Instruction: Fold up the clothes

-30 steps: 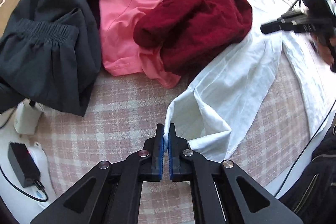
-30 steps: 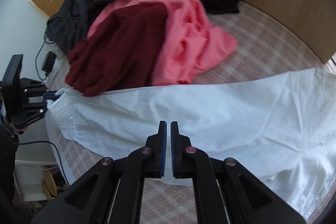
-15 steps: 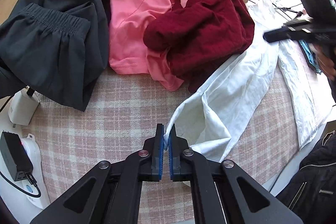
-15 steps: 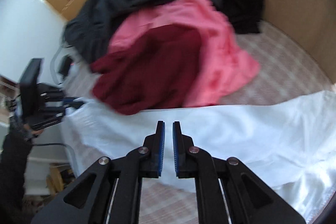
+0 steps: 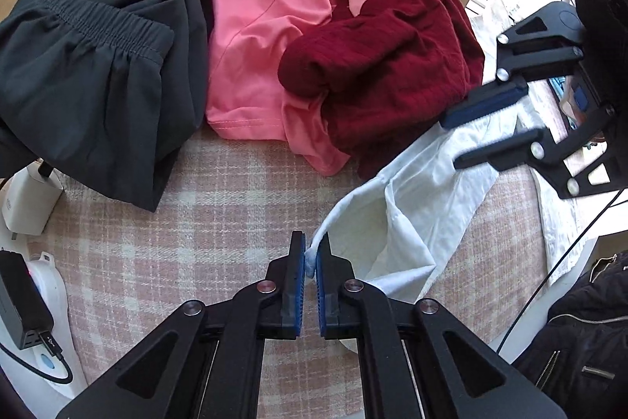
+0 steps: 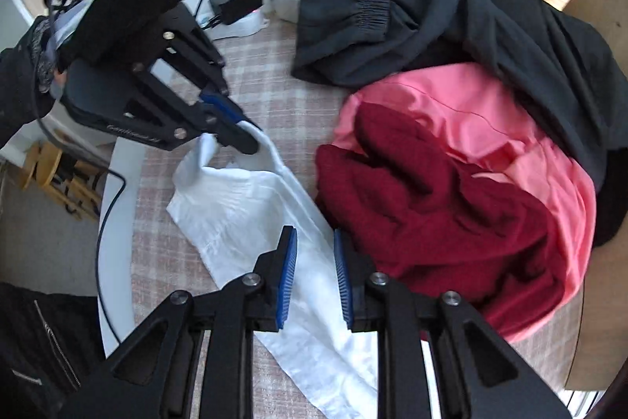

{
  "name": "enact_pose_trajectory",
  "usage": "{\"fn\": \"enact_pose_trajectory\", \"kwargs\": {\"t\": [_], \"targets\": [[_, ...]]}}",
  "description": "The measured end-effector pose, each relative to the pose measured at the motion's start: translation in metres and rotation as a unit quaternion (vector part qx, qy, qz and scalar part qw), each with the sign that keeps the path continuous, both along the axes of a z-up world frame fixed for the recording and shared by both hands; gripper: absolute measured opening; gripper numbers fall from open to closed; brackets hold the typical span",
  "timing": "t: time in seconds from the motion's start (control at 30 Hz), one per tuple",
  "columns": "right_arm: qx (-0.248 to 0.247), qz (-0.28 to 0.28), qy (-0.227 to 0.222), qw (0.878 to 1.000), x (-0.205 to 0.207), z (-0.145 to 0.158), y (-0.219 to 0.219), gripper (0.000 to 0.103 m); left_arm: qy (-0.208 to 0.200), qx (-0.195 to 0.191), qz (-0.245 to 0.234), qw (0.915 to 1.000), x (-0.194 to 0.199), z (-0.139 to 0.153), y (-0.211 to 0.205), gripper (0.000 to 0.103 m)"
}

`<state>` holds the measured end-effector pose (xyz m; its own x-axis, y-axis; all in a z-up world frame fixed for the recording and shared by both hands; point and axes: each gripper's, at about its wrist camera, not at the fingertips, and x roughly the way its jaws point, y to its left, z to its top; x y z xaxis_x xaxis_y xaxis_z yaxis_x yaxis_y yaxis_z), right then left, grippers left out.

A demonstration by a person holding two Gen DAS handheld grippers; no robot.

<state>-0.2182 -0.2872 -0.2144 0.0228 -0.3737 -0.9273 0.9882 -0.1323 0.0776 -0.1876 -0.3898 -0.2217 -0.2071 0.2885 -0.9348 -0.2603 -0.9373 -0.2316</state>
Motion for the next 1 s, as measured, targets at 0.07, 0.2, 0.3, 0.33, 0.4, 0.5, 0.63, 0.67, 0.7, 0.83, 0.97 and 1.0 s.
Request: {"fn": "enact_pose_trajectory", "kwargs": {"t": [0.07,0.2,0.3,0.33,0.4,0.5,0.63,0.67,0.7,0.83,0.97,1.0], "targets": [[-0.004,0.02,-0.012,1.0,0.003,0.002,-0.002,0.02,-0.005,0.002,0.003,1.0,0.0,-0.001,-0.001,0.005],[0.009,0.034,0.014,0.999,0.002,-0.005,-0.01,0.02,0.001,-0.007,-0.008,0.9999,0.006,0.004,0.003,0.005],[0.021,0.042,0.024,0.999,-0.002,-0.011,-0.012,0.02,0.0,-0.007,-0.01,0.9999,0.009,0.007,0.004,0.005],[0.025,0.045,0.025,0.998,-0.003,-0.014,-0.014,0.02,0.0,-0.008,-0.011,0.9999,0.01,0.007,0.004,0.005],[0.028,0.05,0.027,0.998,-0.005,-0.017,-0.016,0.02,-0.001,-0.007,-0.012,0.9999,0.011,0.007,0.004,0.005],[0.025,0.055,0.028,0.998,-0.007,-0.016,-0.019,0.02,-0.002,-0.008,-0.015,0.9999,0.014,0.007,0.005,0.005],[0.042,0.068,0.034,0.996,-0.008,-0.025,-0.026,0.02,-0.004,-0.007,-0.013,0.9999,0.016,0.007,0.005,0.005],[0.045,0.062,0.026,0.997,-0.011,-0.027,-0.025,0.017,-0.005,-0.008,-0.012,0.9999,0.017,0.007,0.004,0.005],[0.048,0.056,0.019,0.997,-0.014,-0.028,-0.023,0.004,-0.006,-0.009,-0.012,0.9999,0.017,0.006,0.004,0.005],[0.05,0.029,0.003,0.998,-0.027,-0.025,-0.017,0.002,-0.009,-0.012,-0.011,0.9998,0.02,0.004,0.002,0.005],[0.034,0.003,-0.025,0.999,-0.042,-0.017,-0.014,0.001,-0.007,-0.006,-0.013,0.9999,0.023,0.005,0.002,0.005],[0.03,-0.002,-0.036,0.999,-0.045,-0.016,-0.015,0.001,-0.007,-0.006,-0.014,0.9999,0.023,0.005,0.002,0.005]]}}
